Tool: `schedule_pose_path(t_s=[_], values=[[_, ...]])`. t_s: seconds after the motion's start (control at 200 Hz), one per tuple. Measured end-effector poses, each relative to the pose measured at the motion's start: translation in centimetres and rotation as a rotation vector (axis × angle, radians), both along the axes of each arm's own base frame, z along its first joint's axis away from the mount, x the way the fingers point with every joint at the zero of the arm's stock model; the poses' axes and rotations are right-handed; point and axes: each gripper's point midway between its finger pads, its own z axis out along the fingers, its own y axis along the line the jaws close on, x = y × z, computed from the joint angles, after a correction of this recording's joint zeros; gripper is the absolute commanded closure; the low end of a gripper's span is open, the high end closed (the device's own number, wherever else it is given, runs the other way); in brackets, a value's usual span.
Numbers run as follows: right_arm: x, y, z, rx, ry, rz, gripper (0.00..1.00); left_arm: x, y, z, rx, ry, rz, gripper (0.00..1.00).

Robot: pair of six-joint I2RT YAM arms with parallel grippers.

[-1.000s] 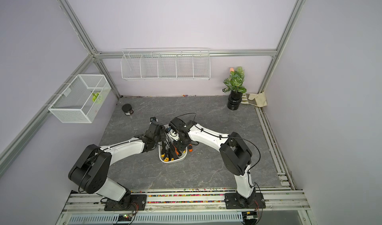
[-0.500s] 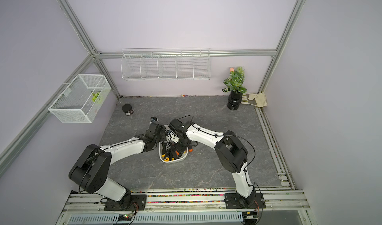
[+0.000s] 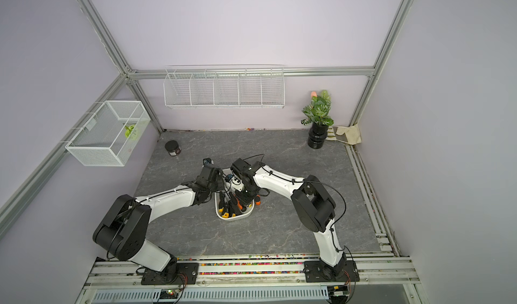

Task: Take out the screwdriver from the storage box
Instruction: Pick up the screwdriver from the storage box.

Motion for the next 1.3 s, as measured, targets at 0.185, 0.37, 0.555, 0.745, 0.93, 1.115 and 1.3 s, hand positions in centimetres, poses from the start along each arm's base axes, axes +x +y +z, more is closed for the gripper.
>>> schedule_pose_path(t_s=[0.185,0.37,0.555,0.745,0.93,1.115,1.3], values=[[-0.5,-0.1,0.3,-0.010,0.018,0.005,0.87,0.0,0.1,0.0,0.000,0.002,0.001,1.00],[-0.6,-0.2,0.1,-0.020,0.026,0.006,1.00,0.0,0.1,-0.1,0.001,0.005,0.002,1.00],[-0.6,0.2,0.3,0.002,0.034,-0.023,1.00,0.0,0.1,-0.1,0.001,0.005,0.003,1.00],[-0.4,1.5,2.1,0.108,0.024,-0.095,1.00,0.0,0.2,-0.2,0.001,0.008,0.006,1.00],[0.2,2.2,5.0,0.207,-0.012,-0.168,1.00,0.0,0.2,-0.3,0.000,0.010,0.007,1.00],[0.0,1.0,6.3,0.229,-0.032,-0.239,1.00,0.0,0.2,-0.3,0.000,0.010,0.006,1.00],[0.6,-3.2,8.2,0.233,-0.092,-0.371,1.00,0.0,0.2,-0.3,0.000,0.010,0.006,1.00]])
